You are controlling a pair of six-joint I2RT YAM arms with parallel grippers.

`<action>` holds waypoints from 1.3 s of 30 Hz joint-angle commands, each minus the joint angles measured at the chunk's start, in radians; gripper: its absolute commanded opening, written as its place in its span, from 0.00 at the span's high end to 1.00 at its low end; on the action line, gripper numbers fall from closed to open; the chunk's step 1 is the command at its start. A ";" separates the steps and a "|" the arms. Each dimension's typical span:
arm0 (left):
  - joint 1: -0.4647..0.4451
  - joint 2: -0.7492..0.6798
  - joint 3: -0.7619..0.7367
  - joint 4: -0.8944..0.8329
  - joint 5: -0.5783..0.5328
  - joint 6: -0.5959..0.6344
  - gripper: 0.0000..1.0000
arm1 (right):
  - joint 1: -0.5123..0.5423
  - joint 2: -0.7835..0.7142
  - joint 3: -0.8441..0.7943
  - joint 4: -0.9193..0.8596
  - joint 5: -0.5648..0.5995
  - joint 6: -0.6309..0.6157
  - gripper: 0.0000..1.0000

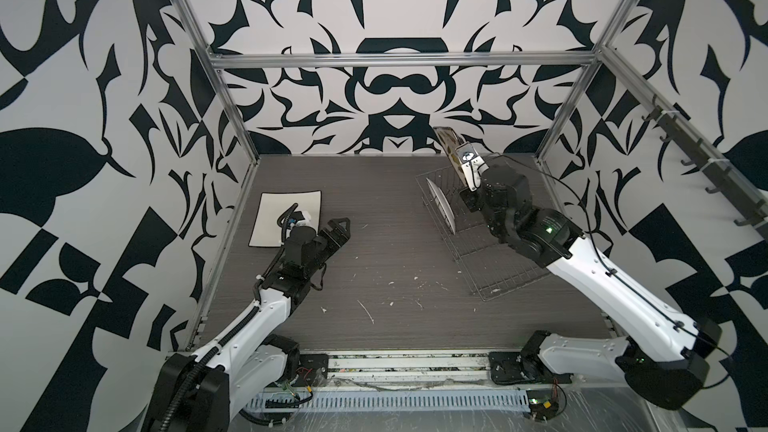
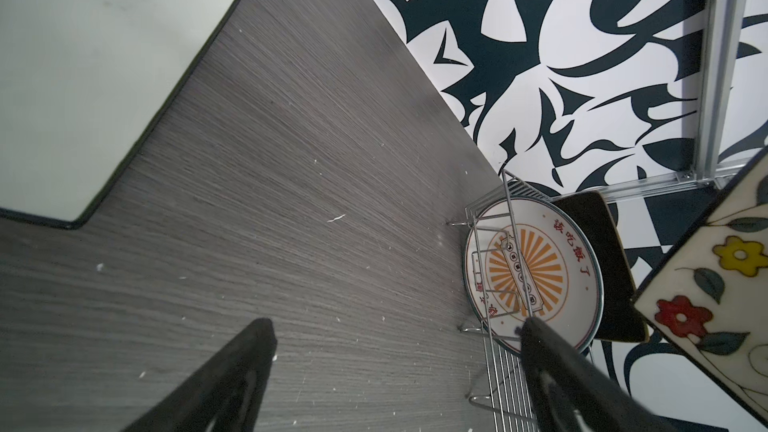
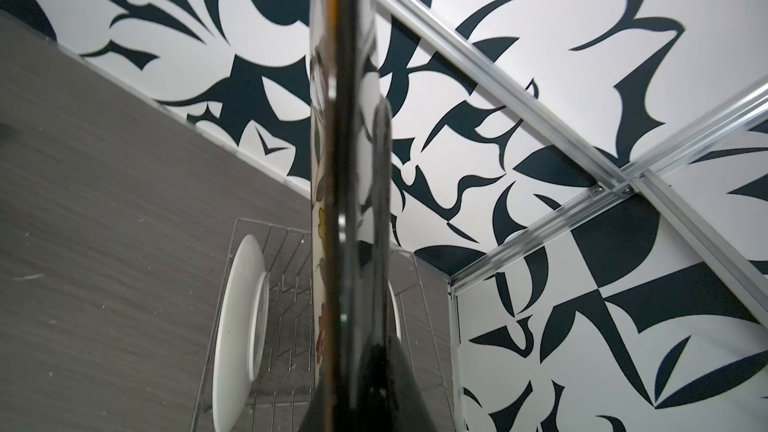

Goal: Unload the plates from the dish rack
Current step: 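Lift the flowered plate up out of the rack with the right gripper, then swing the held plate toward the left gripper while the left gripper opens and approaches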

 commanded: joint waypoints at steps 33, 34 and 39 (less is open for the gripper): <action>-0.002 -0.082 0.081 -0.008 0.033 -0.065 0.01 | 0.002 -0.070 -0.471 1.223 -0.219 0.760 1.00; -0.002 -0.084 0.085 -0.007 0.036 -0.072 0.01 | 0.002 -0.057 -0.484 1.248 -0.223 0.788 1.00; -0.002 -0.062 0.058 0.101 0.069 -0.164 0.01 | 0.003 0.018 -0.535 1.371 -0.232 0.903 1.00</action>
